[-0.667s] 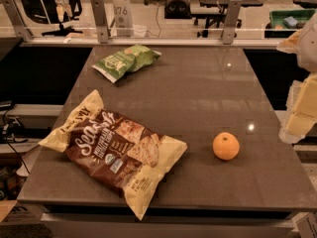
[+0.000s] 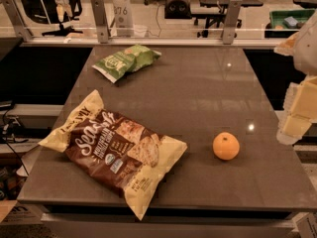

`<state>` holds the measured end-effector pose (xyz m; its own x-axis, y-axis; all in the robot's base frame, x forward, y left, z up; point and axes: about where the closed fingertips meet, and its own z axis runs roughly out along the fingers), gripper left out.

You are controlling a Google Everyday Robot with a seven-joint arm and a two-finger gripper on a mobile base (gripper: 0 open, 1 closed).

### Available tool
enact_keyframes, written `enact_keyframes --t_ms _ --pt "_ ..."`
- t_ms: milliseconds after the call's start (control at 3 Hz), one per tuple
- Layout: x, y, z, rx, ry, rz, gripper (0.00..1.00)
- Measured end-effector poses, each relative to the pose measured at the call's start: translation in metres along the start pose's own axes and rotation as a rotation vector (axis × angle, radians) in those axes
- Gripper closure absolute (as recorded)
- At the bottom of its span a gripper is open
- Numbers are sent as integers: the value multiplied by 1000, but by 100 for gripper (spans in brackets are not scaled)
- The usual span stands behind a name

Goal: Move orange near green jalapeno chip bag

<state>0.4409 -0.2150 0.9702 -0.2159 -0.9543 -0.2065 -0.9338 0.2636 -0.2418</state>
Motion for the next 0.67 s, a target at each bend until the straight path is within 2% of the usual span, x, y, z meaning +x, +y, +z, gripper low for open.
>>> enact_keyframes --t_ms 333,667 --pt "0 0 19 -28 -31 9 0" --pt "-3 10 43 -72 -81 7 0"
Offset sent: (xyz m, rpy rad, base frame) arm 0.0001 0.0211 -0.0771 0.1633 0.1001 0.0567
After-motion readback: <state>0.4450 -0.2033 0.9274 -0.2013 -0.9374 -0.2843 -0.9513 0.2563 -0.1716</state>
